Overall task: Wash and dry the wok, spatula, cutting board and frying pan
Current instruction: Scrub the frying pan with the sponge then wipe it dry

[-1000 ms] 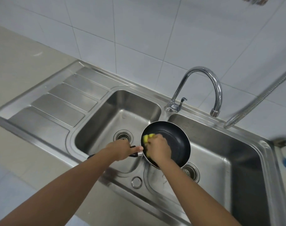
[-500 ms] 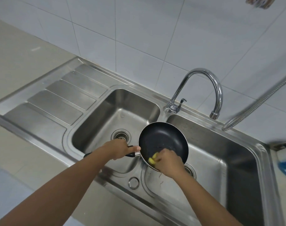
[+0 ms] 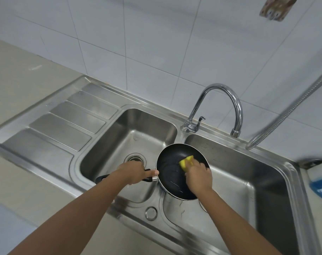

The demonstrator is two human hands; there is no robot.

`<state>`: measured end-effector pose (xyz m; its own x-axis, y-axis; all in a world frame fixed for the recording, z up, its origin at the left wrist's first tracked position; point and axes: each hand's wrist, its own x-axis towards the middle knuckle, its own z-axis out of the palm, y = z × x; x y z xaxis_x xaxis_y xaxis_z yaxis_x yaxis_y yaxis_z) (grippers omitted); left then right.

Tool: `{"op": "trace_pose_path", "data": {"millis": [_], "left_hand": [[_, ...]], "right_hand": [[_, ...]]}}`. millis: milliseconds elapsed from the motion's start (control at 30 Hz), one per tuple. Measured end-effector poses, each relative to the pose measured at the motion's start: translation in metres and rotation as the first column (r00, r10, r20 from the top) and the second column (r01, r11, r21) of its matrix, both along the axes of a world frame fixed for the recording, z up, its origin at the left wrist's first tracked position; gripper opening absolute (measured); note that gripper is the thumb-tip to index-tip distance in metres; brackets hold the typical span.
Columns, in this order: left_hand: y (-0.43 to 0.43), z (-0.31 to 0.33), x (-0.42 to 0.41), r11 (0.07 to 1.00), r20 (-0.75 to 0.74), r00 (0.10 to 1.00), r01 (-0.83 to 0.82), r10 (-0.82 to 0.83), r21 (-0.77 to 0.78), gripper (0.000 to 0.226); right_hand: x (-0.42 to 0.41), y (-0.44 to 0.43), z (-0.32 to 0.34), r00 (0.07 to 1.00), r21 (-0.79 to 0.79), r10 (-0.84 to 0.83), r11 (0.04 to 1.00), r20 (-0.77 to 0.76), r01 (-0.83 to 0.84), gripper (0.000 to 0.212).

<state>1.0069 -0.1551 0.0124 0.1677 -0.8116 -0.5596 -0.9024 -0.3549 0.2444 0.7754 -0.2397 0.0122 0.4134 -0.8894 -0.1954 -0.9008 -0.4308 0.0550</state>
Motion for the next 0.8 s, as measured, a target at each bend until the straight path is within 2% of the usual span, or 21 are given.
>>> {"op": "trace_pose_path", "data": {"millis": [67,133,200,300,367,467,667,800], "left_hand": [[0.0,-0.003,0.0,0.999,0.018,1.0,0.002,-0.001,-0.049,0.082],[0.001,-0.006,0.0,0.996,0.024,1.0,0.006,-0.004,-0.086,0.084],[0.002,-0.008,0.001,0.994,0.02,1.0,0.016,-0.013,-0.108,0.085],[0.004,-0.002,-0.003,0.991,0.026,0.999,0.037,-0.034,-0.127,0.083],[0.006,0.002,-0.011,0.99,0.035,0.999,0.043,-0.039,-0.137,0.083],[0.005,0.005,-0.035,0.985,0.029,0.997,0.076,-0.072,-0.152,0.08],[-0.008,0.006,-0.095,0.967,0.042,0.985,0.175,-0.17,-0.184,0.079],[-0.013,0.01,-0.141,0.966,0.021,0.987,0.163,-0.162,-0.201,0.081]], "right_hand": [[-0.01,0.013,0.006,0.999,0.03,-0.021,0.999,-0.039,0.022,0.033],[-0.008,0.035,0.006,0.997,0.137,-0.052,0.99,0.056,0.044,0.028],[0.005,0.056,0.003,0.961,0.292,-0.17,0.951,0.216,0.103,0.036],[0.014,0.064,-0.002,0.906,0.341,-0.249,0.931,0.343,0.126,0.061],[0.007,0.059,-0.002,0.917,0.319,-0.233,0.94,0.324,0.126,0.065],[-0.019,0.049,0.0,0.942,0.259,-0.219,0.954,0.253,0.152,0.059],[-0.081,0.042,0.006,0.913,0.211,-0.348,0.929,0.212,0.305,0.041],[-0.122,0.049,0.02,0.944,0.114,-0.302,0.951,0.131,0.289,0.053]]}}
